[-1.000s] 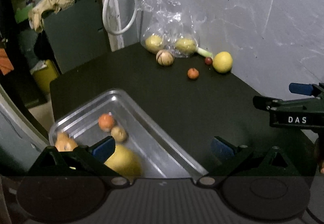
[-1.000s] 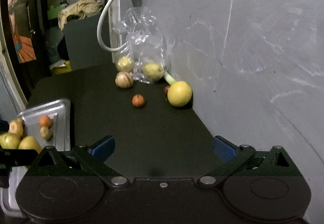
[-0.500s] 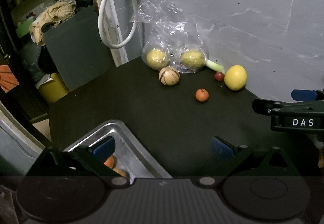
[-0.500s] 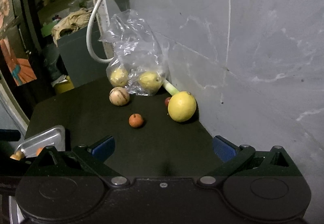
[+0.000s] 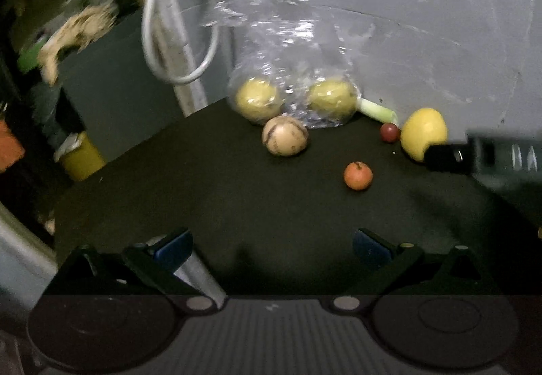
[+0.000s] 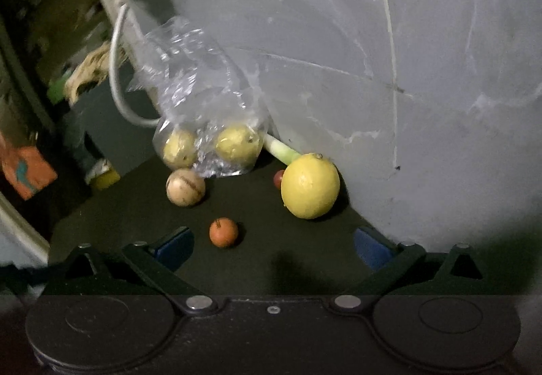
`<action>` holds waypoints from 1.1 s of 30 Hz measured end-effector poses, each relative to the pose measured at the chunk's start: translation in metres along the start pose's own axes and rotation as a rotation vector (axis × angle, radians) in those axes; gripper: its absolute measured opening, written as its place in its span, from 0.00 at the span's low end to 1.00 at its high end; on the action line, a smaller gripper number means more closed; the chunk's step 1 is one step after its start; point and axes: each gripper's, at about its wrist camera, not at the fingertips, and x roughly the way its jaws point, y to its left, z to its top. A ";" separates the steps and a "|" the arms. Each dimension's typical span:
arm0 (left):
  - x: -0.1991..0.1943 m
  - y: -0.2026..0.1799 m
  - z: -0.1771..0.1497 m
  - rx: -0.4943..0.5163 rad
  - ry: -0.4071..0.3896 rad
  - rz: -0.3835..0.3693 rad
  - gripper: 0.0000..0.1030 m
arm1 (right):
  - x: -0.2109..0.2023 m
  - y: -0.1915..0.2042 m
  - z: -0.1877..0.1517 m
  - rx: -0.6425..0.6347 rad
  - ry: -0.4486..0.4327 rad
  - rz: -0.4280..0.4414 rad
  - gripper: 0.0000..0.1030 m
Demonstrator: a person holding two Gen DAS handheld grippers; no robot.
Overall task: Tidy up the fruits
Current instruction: 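Move both tools away from the tray toward the remaining fruits, then grasp the yellow lemon with the right tool while the left tool grasps the small tangerine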
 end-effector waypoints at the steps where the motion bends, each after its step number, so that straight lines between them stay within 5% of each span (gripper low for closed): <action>1: 0.004 -0.003 0.000 0.029 -0.016 -0.007 0.99 | 0.003 0.000 0.001 0.022 -0.006 -0.001 0.95; 19: 0.066 -0.044 0.016 0.272 -0.144 -0.168 0.96 | 0.052 -0.006 0.017 0.202 -0.055 -0.170 0.78; 28: 0.080 -0.046 0.023 0.288 -0.140 -0.211 0.84 | 0.071 -0.009 0.020 0.236 -0.026 -0.175 0.72; 33: 0.088 -0.047 0.026 0.273 -0.124 -0.233 0.69 | 0.080 -0.013 0.019 0.258 0.003 -0.189 0.65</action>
